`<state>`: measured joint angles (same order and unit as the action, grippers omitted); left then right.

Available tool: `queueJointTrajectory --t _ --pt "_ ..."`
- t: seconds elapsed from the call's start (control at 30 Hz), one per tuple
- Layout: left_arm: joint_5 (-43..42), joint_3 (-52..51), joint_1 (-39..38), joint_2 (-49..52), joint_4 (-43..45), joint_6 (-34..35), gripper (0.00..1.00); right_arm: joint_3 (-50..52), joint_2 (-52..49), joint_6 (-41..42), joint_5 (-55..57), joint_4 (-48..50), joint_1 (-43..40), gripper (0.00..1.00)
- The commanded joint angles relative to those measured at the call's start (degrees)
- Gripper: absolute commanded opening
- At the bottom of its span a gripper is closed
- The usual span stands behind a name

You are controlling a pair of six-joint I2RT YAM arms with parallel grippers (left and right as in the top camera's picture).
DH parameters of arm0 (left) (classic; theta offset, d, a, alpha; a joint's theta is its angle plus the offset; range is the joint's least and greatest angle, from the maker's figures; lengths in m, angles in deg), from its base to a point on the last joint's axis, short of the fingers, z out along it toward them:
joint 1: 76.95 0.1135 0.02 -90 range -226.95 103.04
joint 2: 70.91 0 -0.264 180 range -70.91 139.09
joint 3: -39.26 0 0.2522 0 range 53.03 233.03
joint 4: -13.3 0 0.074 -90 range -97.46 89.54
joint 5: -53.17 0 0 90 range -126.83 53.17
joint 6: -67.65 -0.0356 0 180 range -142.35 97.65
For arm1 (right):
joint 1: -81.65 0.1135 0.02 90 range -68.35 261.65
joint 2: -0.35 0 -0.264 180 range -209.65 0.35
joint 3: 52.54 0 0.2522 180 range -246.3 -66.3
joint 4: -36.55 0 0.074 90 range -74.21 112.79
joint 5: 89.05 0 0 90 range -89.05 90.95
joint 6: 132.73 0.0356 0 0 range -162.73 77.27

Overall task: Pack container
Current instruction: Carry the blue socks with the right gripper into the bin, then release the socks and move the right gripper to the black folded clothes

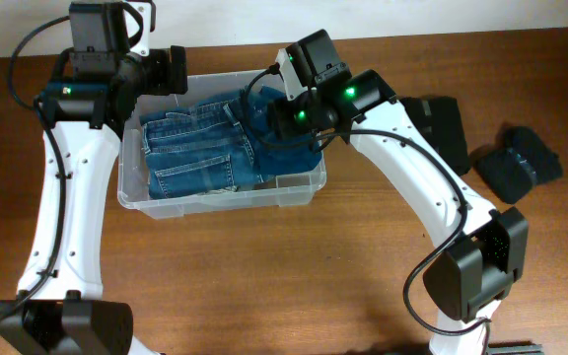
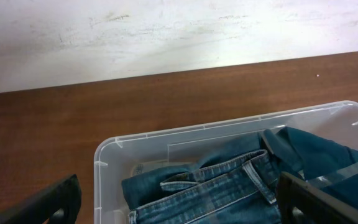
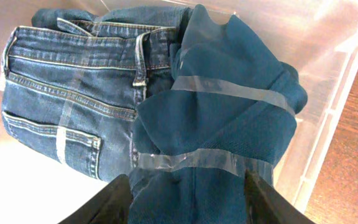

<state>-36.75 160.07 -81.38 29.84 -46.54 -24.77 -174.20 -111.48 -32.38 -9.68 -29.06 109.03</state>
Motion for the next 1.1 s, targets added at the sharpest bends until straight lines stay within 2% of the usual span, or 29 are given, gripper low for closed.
queueJointTrajectory --t 0.0,0.13,0.3,0.53,0.63,0.67,0.73,0.87,0.9,1.07 --pt "0.42 1.01 0.2 -0.35 -0.07 -0.92 0.99 -0.66 -2.95 -0.44 -0.09 -0.37 0.44 0.44" --pt "0.39 1.01 0.2 -0.35 -0.07 -0.92 0.99 -0.66 -10.29 -0.42 -0.11 -1.97 0.48 0.36" --pt "0.39 1.01 0.2 -0.35 -0.07 -0.92 0.99 -0.66 -16.22 -0.42 -0.33 -3.26 0.83 0.36" --pt "0.39 1.01 0.2 -0.35 -0.04 -0.92 0.99 -0.94 -16.44 -0.79 -0.24 -3.69 0.96 0.36" --pt "0.39 1.01 0.2 -0.35 0.0 -0.92 0.99 -4.09 -15.04 -1.11 0.83 -6.27 0.94 0.37" --pt "0.39 1.01 0.2 -0.35 0.0 -0.92 0.99 -7.13 -14.27 -1.14 1.03 -8.44 0.74 0.39" --pt "0.39 1.01 0.2 -0.35 0.04 -0.92 0.99 -13.51 -13.33 -2.16 1.03 -12.94 0.63 0.5" --pt "0.42 1.01 0.2 -0.35 0.09 -0.92 0.99 -26.95 -12.85 -2.62 4.26 -23.69 -1.27 0.58" --pt "0.39 1.01 0.2 -0.35 0.09 -0.92 0.99 -30.56 -12.85 -2.6 6.03 -27.23 -2.71 0.64" --pt "1.9 1.01 0.2 -0.35 0.13 -0.92 0.99 -35.91 -12.83 -2.34 10.05 -37.55 -12.83 0.78"
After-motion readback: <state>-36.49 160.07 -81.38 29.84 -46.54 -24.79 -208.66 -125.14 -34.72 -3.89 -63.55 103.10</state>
